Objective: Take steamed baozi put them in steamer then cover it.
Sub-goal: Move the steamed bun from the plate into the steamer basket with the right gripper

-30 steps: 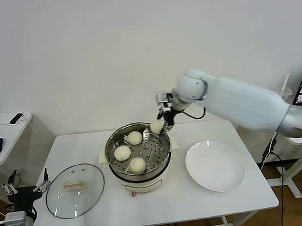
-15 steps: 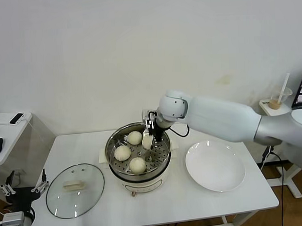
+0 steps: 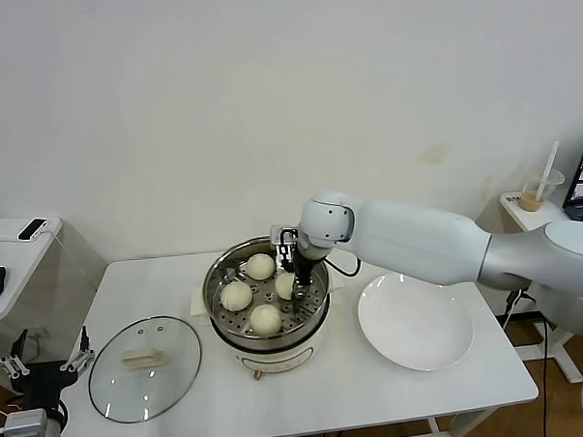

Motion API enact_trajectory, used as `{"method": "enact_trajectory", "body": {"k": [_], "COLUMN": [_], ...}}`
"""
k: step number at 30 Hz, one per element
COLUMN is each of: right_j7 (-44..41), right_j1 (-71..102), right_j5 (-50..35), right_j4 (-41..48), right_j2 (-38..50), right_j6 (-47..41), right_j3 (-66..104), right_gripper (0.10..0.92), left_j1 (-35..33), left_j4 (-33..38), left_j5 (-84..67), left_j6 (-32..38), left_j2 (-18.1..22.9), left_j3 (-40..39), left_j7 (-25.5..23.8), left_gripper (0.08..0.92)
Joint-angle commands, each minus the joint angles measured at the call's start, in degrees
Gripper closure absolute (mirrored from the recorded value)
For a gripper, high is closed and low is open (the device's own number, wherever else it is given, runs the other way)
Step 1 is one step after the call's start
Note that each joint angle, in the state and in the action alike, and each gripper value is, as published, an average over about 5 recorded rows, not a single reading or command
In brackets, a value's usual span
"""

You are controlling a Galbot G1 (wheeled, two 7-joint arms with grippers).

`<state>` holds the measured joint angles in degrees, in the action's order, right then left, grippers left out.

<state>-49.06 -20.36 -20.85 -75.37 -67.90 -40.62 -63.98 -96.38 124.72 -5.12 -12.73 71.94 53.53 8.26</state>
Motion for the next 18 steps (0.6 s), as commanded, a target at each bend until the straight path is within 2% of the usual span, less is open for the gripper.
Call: {"method": "enact_trajectory", "body": {"k": [1,11,18], "right_j7": [0.0,-0.6,-0.5], "right_j1": [0.6,0.6,-1.3], "right_j5": [1.9,2.7,2.8], "right_j4": [0.6,-0.1,-4.1], "right_j2": [-0.3,0.4,3.7], "right_j6": [-0.6,-0.1,2.7], "right_j3": [0.3,0.9,2.4], "right_gripper": [0.44,0.431,0.267], "left_j1": [0.1,0.0,0.1], "left_j4": [0.0,0.1,0.1], "left_j5": [0.0,0.0,0.0], "left_j6": [0.0,0.0,0.0], "left_j2": [-0.1,0.0,-0.1], "left_j3": [0.0,0.0,0.1], "left_j7": [0.0,0.0,-0.1], "left_gripper": [0.177,0.177,0.177]}}
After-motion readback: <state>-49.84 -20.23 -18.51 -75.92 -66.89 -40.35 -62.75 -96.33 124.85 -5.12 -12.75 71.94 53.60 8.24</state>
